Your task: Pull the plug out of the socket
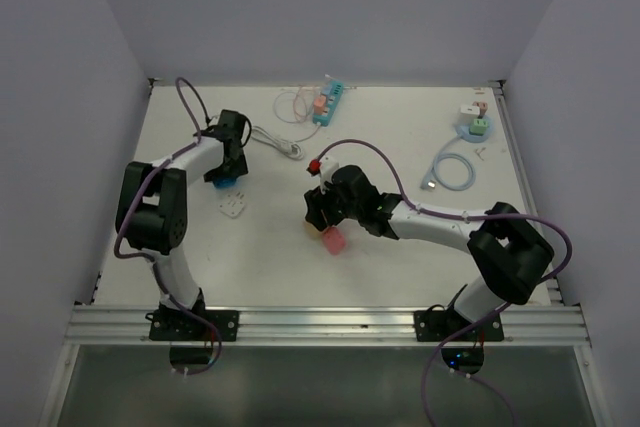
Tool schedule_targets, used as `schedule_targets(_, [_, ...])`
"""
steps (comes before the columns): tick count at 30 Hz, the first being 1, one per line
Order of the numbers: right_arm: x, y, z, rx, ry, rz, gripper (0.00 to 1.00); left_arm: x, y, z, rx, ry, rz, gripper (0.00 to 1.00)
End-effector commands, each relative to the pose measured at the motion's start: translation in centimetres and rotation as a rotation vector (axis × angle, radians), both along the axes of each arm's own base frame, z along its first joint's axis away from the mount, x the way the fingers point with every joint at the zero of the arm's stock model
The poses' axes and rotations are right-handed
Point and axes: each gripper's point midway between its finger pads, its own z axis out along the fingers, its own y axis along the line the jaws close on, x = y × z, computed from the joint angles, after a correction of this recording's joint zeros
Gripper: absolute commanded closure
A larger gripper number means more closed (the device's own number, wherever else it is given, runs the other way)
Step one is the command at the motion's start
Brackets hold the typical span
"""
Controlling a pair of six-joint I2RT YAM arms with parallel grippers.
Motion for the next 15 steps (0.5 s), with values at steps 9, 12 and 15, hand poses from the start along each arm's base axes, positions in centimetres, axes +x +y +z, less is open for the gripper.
schedule_targets(9, [1.1,-0.4,0.2,0.001,-0.024,-0.045,1.0,0.5,-0.6,0.0,-0.069,0.014,-0.055,0.19])
schedule_targets(12, [1.1,-0.2,0.3,-0.01,-0.024,-0.034,1.0,0.2,-1.4,2.6,-0.121,-0.057,-0.085,0.05])
schedule_targets(15, [0.8,0.2,0.3,0.002,-0.006,-0.018,1.0,-0.2,-2.2,4.7,-0.173,-0.121,-0.118,0.0])
